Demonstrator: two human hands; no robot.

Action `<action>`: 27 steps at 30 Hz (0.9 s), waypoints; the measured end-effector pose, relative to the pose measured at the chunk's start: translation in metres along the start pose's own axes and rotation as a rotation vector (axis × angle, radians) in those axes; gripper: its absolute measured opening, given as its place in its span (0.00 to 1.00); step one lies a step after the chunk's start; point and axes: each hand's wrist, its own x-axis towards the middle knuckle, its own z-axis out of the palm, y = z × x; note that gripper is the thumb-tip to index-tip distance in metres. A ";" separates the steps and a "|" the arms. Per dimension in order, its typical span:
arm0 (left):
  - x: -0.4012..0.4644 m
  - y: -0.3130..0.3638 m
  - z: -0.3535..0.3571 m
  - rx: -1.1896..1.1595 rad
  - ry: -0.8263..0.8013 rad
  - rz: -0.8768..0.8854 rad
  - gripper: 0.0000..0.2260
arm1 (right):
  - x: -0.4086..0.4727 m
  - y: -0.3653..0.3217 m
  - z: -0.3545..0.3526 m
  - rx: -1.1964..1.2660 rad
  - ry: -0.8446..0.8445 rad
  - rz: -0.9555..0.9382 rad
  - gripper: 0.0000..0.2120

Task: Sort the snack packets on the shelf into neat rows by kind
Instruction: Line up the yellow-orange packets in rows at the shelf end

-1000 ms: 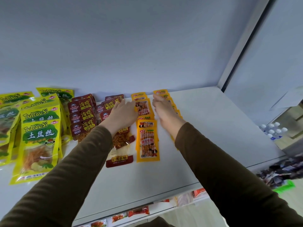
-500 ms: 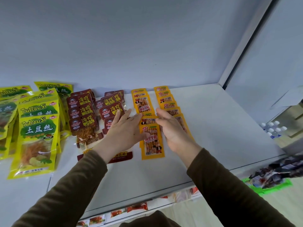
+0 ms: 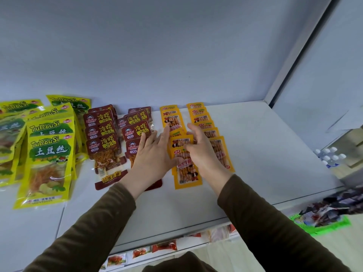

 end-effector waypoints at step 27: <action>-0.001 0.008 0.010 0.164 0.055 -0.015 0.41 | 0.021 0.010 0.002 -0.211 -0.080 -0.148 0.28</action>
